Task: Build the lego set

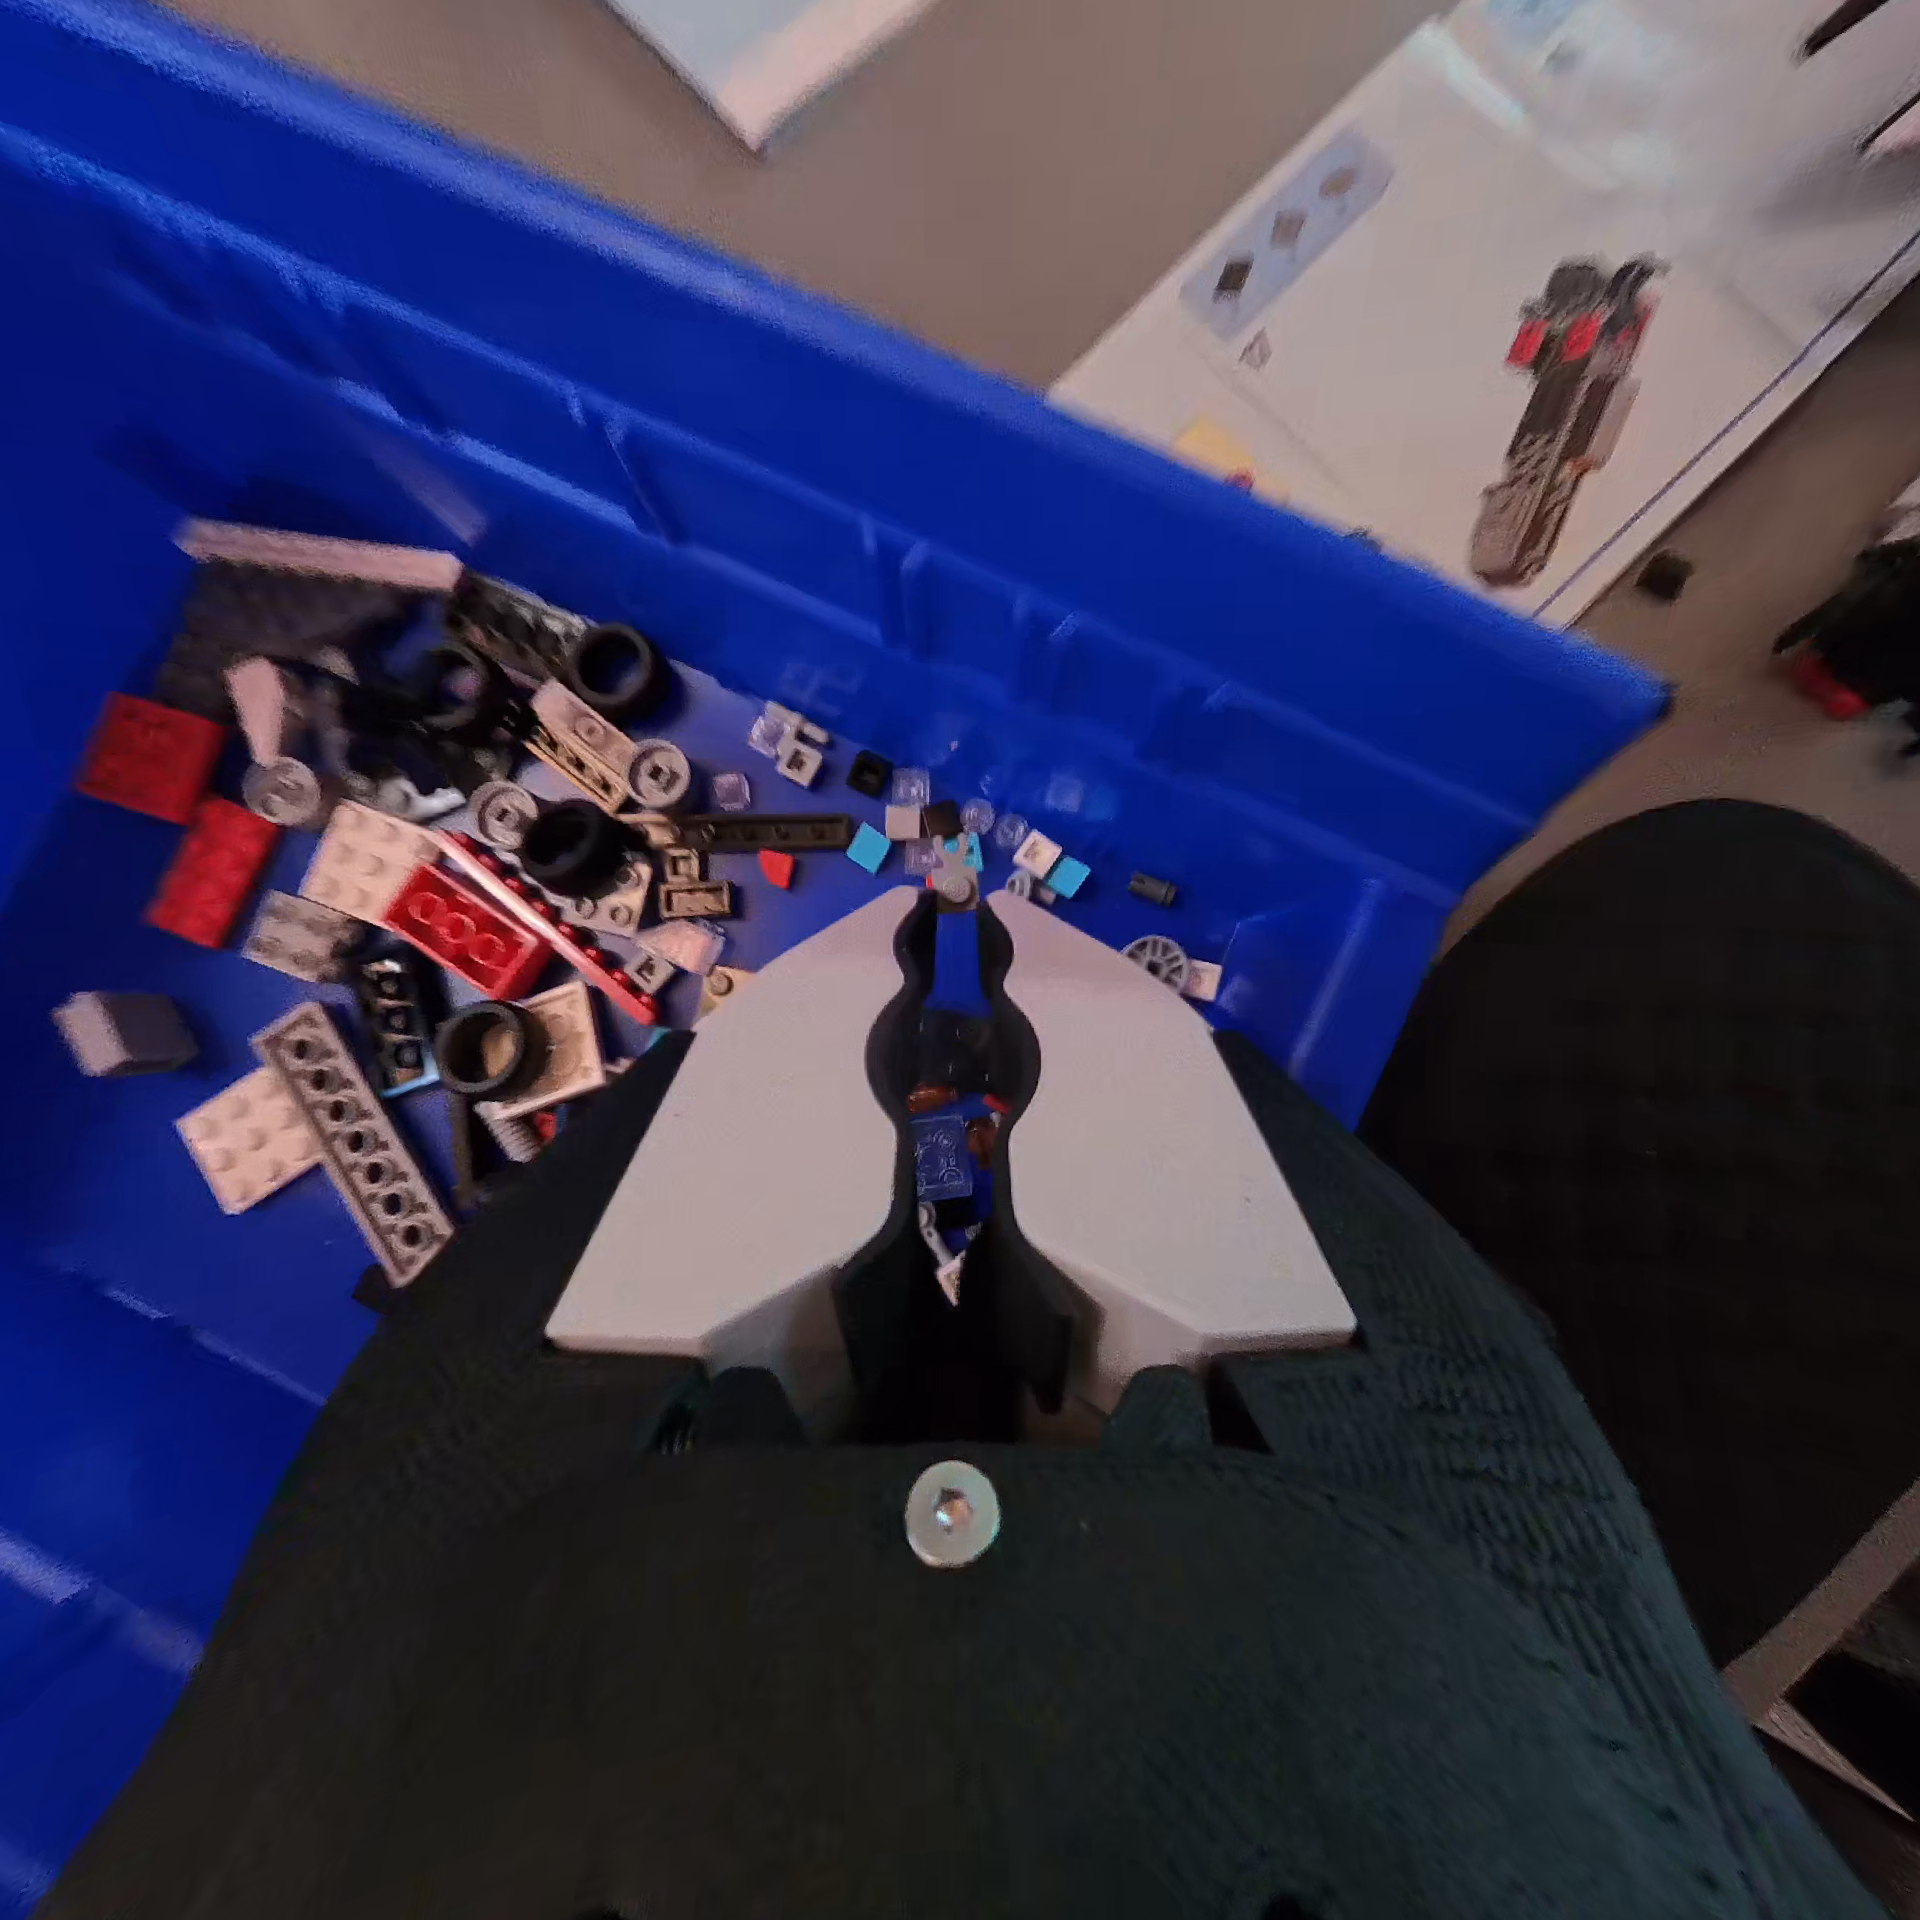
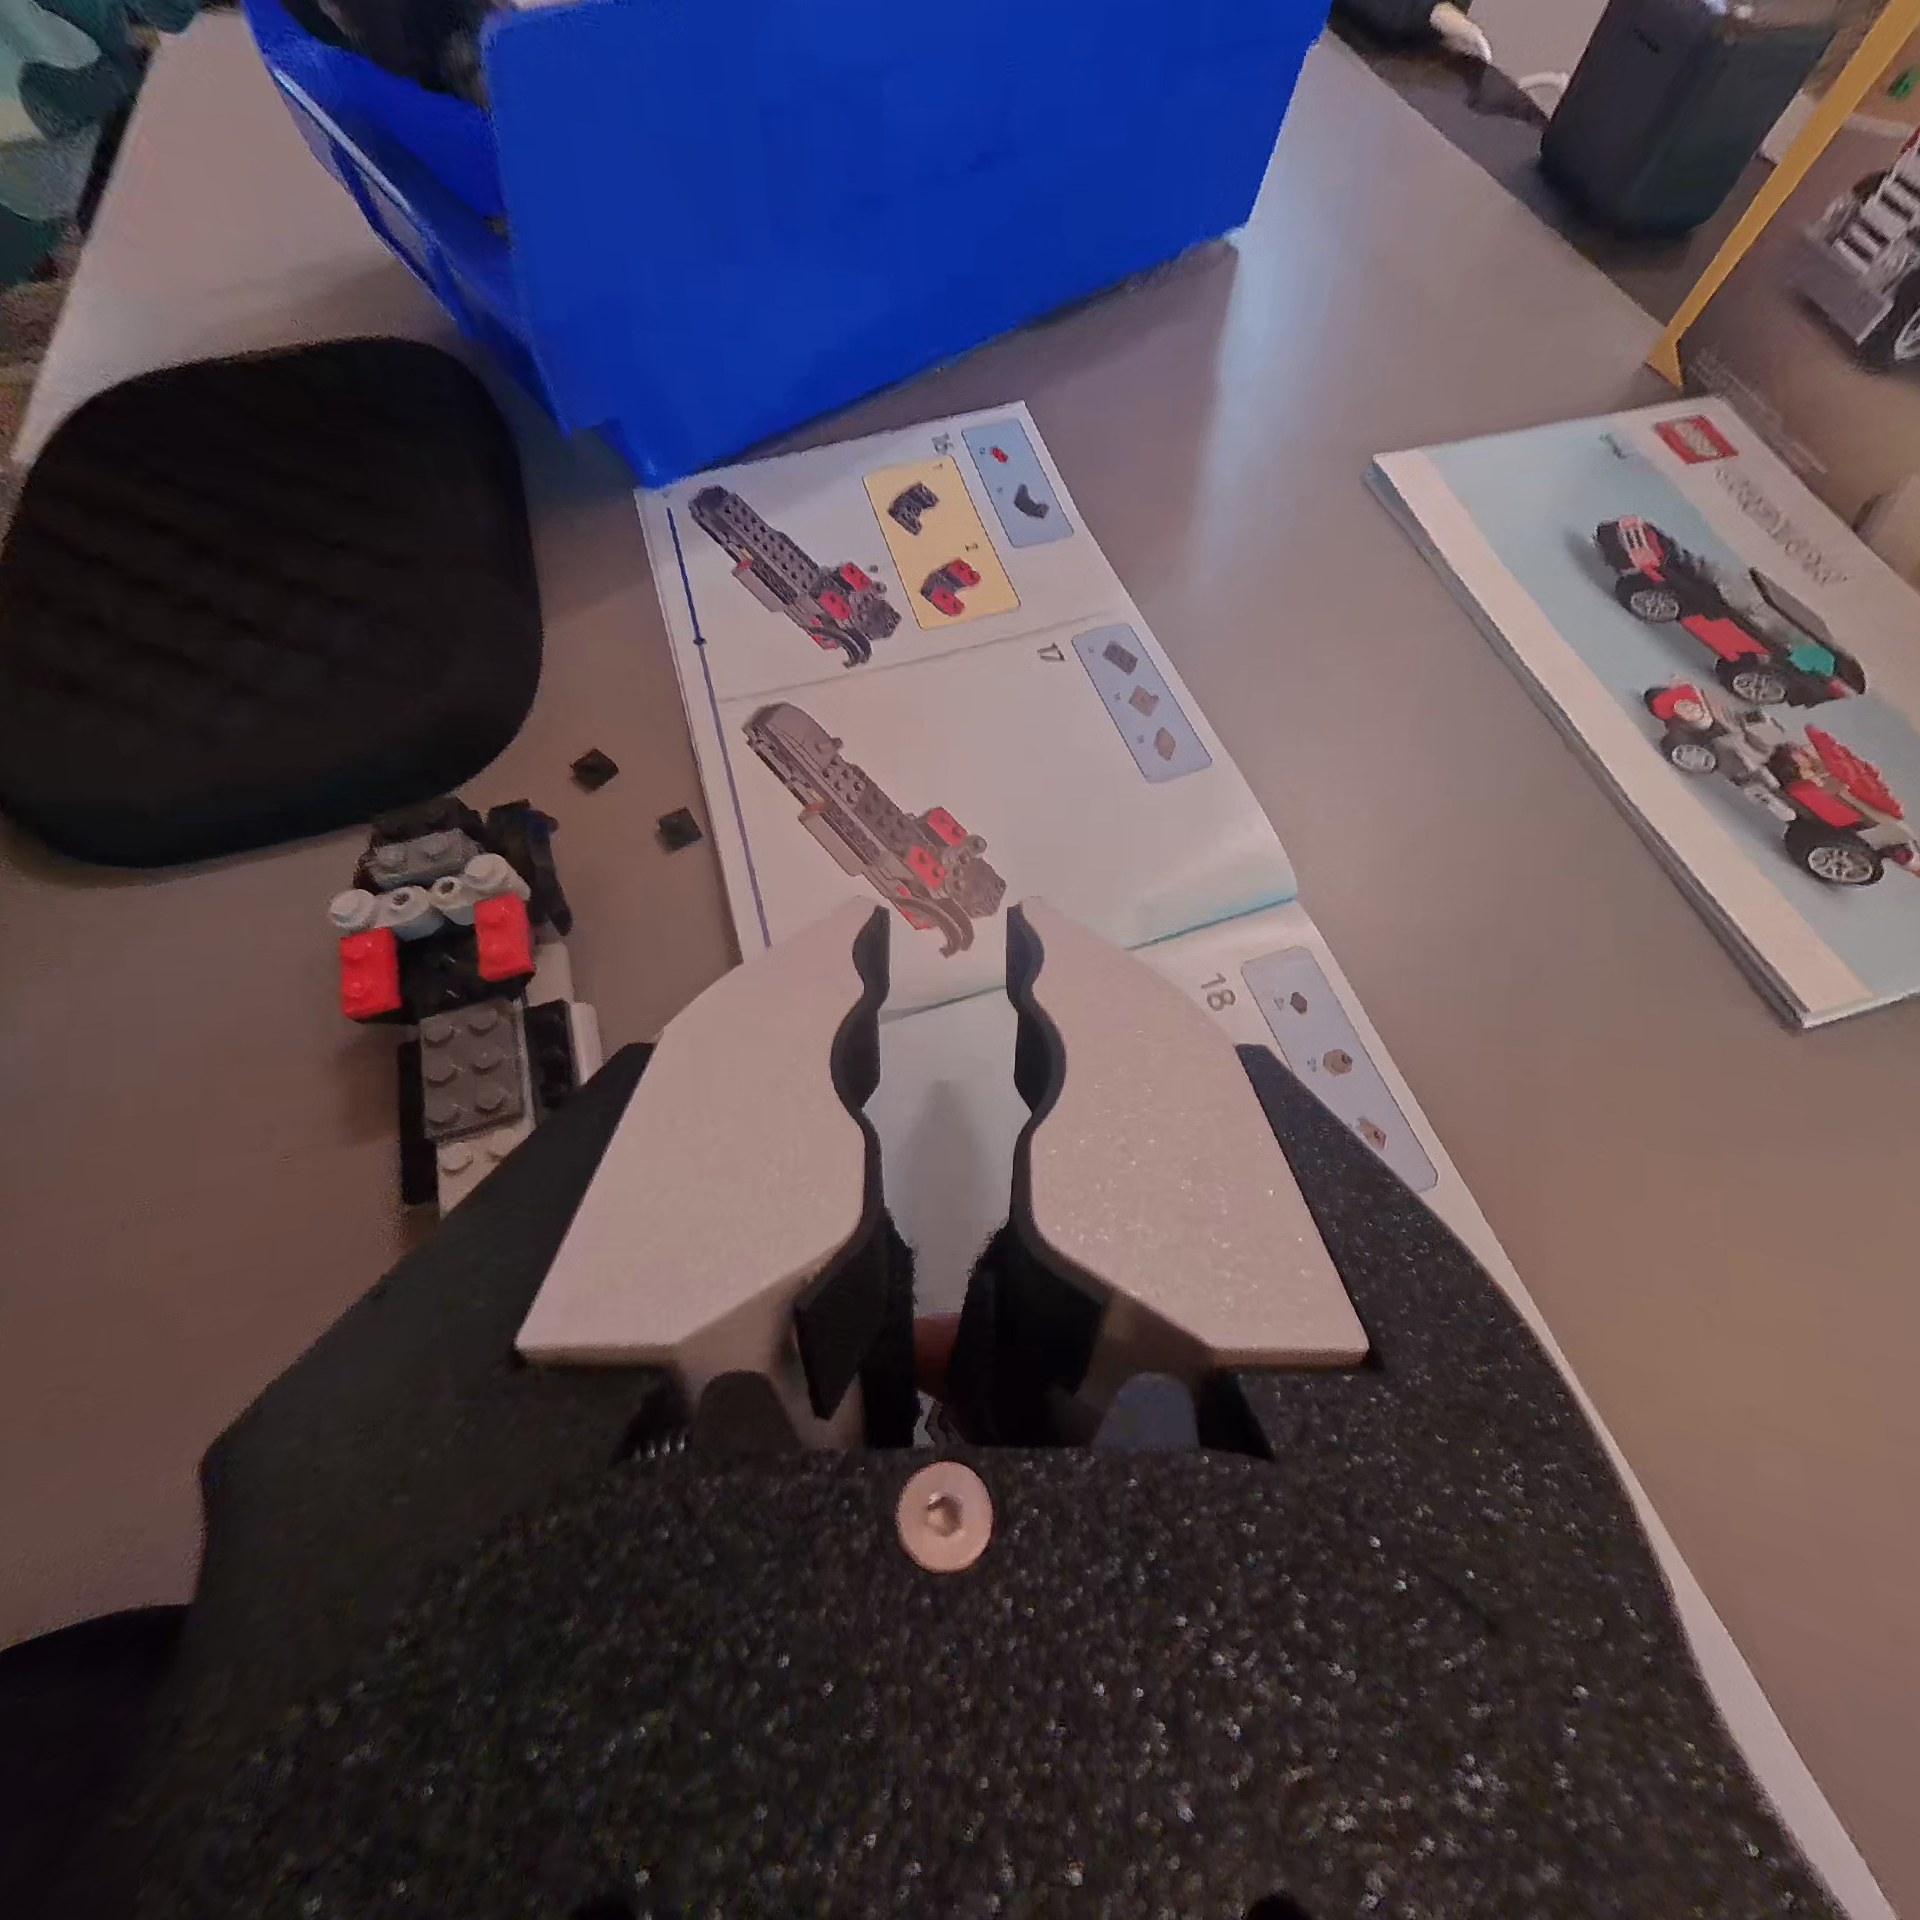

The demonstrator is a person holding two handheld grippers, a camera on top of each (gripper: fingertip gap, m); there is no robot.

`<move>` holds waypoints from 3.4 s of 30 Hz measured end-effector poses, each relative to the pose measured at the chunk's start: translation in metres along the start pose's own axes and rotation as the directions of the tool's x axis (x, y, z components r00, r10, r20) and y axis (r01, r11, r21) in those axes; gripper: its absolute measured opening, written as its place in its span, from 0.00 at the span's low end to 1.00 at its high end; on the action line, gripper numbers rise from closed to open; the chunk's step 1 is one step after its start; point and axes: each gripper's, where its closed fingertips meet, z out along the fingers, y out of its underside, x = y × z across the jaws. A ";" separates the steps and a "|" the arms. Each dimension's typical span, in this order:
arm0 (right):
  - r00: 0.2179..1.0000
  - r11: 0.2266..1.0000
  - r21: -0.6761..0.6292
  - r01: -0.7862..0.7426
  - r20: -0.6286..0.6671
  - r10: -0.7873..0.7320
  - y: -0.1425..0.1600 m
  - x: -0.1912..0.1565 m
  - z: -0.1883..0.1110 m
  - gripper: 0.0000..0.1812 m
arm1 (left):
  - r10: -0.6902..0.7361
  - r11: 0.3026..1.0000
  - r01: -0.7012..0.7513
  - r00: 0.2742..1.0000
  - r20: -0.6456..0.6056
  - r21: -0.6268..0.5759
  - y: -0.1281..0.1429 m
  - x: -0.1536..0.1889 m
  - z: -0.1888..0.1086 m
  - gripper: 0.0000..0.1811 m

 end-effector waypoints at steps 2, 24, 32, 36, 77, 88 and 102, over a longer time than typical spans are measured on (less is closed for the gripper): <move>1.000 0.999 0.047 0.010 0.014 -0.011 -0.009 -0.004 -0.004 0.12 | 0.050 0.995 -0.052 0.998 0.026 0.087 -0.016 0.005 -0.018 0.04; 0.926 0.921 0.382 -0.080 0.371 -0.074 -0.070 -0.074 -0.032 0.07 | 0.419 0.901 -0.328 0.829 -0.370 0.284 -0.080 0.183 0.000 0.04; 0.918 0.952 0.305 0.011 0.376 -0.130 -0.059 -0.088 -0.016 0.07 | 0.449 0.889 -0.354 0.801 -0.395 0.291 -0.083 0.193 0.002 0.00; 0.916 0.962 0.267 0.050 0.372 -0.151 -0.052 -0.090 -0.011 0.07 | 0.448 0.890 -0.350 0.790 -0.420 0.291 -0.081 0.196 0.001 0.00; 0.963 0.967 -0.196 0.164 0.246 -0.113 0.022 -0.058 0.014 0.03 | 0.167 0.968 -0.151 0.984 -0.068 0.200 -0.021 0.088 -0.058 0.08; 0.964 0.971 -0.201 0.125 0.256 -0.071 0.021 -0.056 0.013 0.07 | 0.084 0.986 -0.097 0.992 0.094 0.136 -0.004 0.044 -0.089 0.11; 0.956 0.976 0.175 -0.134 0.282 0.080 -0.032 -0.037 -0.009 0.09 | -0.092 0.996 0.087 0.984 0.154 0.037 0.040 0.013 -0.093 0.16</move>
